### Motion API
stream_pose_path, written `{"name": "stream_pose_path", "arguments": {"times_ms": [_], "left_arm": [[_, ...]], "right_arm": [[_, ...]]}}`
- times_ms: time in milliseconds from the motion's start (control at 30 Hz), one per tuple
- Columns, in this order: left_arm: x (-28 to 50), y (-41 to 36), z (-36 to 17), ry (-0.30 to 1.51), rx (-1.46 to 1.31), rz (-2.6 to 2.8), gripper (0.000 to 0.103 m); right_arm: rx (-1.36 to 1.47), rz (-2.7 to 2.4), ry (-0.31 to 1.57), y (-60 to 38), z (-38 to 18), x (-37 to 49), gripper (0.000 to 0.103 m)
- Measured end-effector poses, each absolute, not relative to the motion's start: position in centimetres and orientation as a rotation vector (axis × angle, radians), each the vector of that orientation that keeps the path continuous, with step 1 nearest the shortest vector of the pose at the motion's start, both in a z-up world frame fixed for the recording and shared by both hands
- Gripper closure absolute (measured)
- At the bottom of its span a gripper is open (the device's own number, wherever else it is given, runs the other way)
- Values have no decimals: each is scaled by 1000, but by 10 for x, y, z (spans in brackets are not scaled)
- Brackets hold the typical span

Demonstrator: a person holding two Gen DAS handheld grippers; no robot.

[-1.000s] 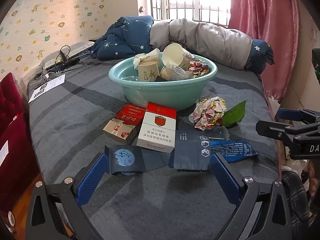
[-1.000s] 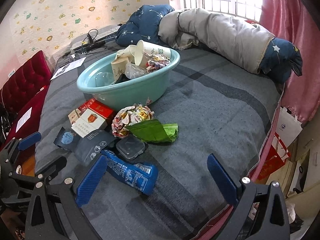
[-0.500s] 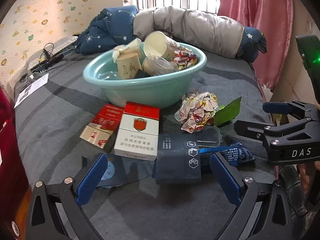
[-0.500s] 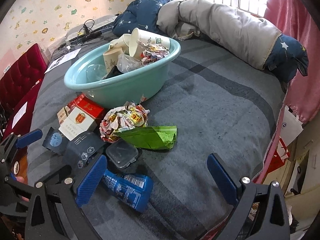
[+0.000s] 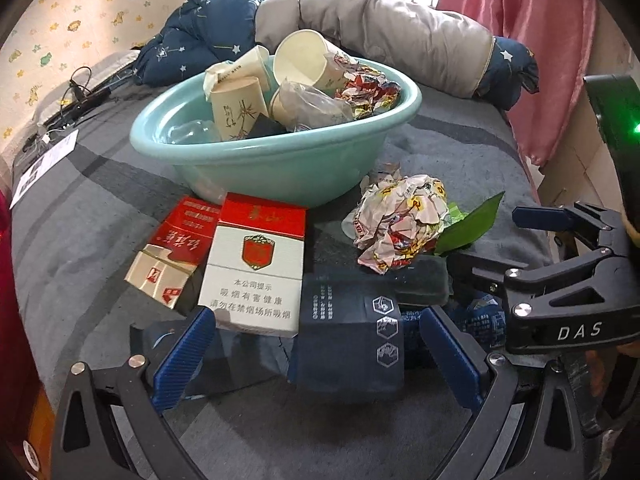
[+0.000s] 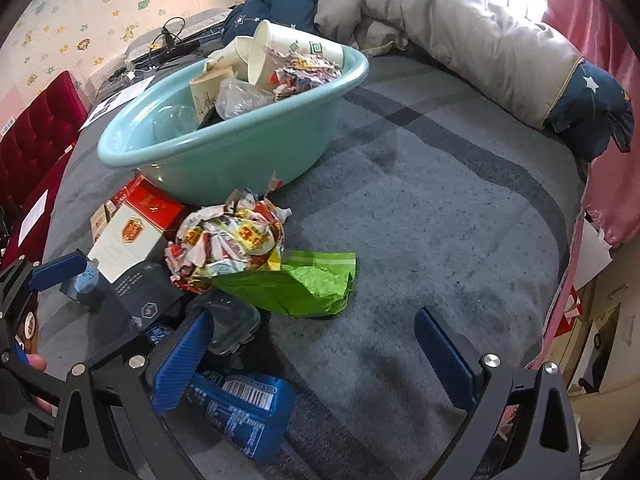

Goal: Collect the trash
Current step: 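Move left tool to the dark blue box while right tool approaches the green bag, then close left tool on the dark blue box while right tool reaches the green bag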

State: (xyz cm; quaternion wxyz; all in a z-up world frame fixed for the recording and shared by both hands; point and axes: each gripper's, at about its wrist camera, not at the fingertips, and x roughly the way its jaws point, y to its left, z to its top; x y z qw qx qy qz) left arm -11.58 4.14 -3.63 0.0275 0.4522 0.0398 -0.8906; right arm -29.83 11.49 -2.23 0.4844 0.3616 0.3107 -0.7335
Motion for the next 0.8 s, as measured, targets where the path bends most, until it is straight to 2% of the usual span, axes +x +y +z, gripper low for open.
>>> {"name": "stream_pose_path", "arguments": {"times_ms": [233, 400, 600, 667, 700, 800], "left_arm": [[-125, 40, -37, 154, 1429, -2746, 0], [-130, 37, -36, 185, 1468, -2738, 4], [-139, 39, -34, 133, 1558, -2707, 5], [-142, 39, -34, 130, 1591, -2700, 8], [-143, 38, -34, 221, 1544, -2611, 12], [-146, 36, -35, 209, 1580, -2592, 20]], "right_arm": [[895, -1778, 758, 110, -25, -304, 0], [896, -1783, 747, 110, -23, -309, 0], [905, -1779, 750, 109, -22, -311, 0], [910, -1774, 752, 108, -21, -312, 0], [911, -1772, 753, 108, -21, -313, 0], [911, -1761, 760, 107, -20, -315, 0]]}}
